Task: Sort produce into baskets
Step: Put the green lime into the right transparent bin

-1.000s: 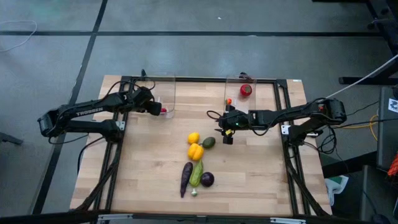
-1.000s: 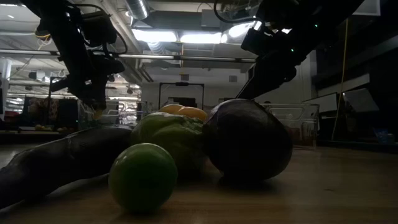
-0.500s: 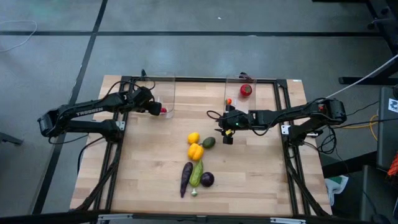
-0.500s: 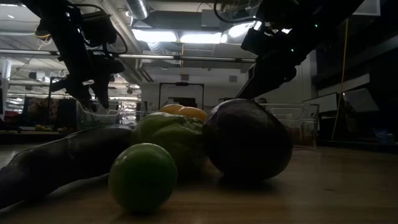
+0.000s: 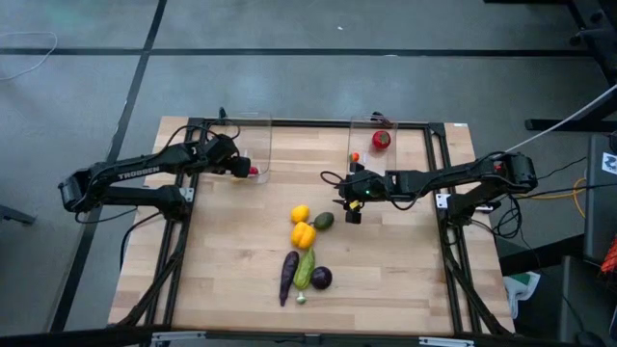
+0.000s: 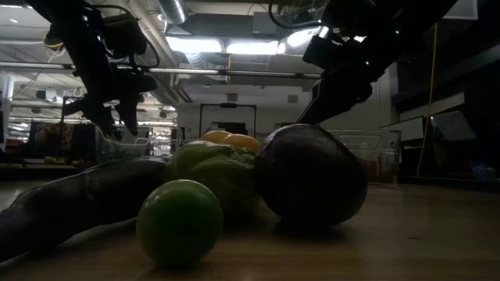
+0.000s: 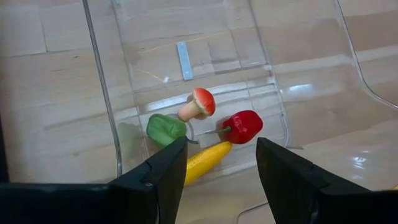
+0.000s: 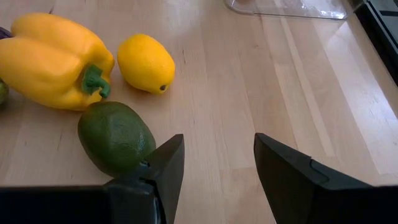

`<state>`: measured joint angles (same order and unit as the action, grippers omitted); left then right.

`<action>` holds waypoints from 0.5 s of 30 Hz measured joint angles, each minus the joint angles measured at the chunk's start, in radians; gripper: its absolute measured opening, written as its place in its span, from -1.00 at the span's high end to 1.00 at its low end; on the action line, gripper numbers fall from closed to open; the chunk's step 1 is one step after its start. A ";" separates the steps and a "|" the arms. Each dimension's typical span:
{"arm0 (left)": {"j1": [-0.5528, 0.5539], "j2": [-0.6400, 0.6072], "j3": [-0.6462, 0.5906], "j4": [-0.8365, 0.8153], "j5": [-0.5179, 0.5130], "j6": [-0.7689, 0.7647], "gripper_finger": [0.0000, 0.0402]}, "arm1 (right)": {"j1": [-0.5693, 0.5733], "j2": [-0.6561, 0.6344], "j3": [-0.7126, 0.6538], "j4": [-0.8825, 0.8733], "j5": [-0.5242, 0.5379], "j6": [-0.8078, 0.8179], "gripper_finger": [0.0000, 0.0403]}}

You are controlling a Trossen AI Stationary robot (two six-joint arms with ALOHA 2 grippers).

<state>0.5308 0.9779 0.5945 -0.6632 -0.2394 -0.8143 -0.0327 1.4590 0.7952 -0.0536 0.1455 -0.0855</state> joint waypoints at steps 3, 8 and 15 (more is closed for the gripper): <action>0.000 0.000 0.000 0.000 0.000 0.001 0.07 | 0.000 0.000 0.000 0.000 0.000 0.002 0.04; 0.000 0.000 0.000 -0.001 0.000 0.002 0.07 | 0.000 0.000 0.000 0.003 0.001 0.064 0.02; 0.000 0.000 0.000 0.000 0.000 0.002 0.06 | 0.000 0.000 0.000 0.004 0.028 0.173 -0.34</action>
<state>0.5308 0.9779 0.5945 -0.6636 -0.2394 -0.8127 -0.0330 1.4586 0.7952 -0.0498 0.1736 0.0879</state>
